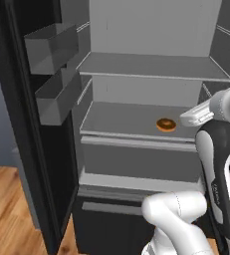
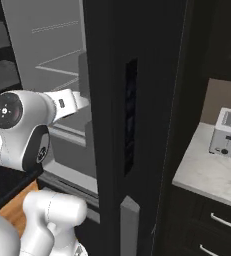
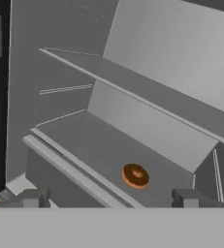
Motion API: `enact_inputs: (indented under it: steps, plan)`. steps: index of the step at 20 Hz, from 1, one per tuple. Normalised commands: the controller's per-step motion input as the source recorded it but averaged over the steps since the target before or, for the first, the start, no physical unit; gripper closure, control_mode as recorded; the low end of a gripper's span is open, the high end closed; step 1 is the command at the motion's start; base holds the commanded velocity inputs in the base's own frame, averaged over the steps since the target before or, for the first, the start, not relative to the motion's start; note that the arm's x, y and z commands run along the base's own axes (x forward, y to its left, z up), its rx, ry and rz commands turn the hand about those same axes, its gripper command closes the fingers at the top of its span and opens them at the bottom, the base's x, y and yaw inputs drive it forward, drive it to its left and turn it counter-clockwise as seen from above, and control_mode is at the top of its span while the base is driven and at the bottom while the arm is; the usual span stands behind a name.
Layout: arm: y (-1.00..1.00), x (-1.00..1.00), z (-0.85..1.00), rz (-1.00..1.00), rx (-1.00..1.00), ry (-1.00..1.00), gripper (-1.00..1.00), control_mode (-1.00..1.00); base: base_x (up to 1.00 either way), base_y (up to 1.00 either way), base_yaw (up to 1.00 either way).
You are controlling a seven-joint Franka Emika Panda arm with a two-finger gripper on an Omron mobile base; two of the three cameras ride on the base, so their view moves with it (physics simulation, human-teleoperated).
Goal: Take the donuts from the fridge and place them on the empty tray on the dining counter.
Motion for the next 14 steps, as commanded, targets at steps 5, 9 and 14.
enact_inputs:
  steps: [5, 9, 14]
  plan:
    - [0.00, 0.00, 0.00, 0.00, 0.00, 0.00, -1.00, 1.00, 0.57, 0.14, -0.37]
    - [0.00, 0.00, 0.00, 0.00, 0.00, 0.00, -1.00, 1.00, 0.69, 0.52, -0.42]
    - [0.00, 0.00, 0.00, 0.00, 0.00, 0.00, -1.00, 1.00, 0.72, 0.84, -0.40]
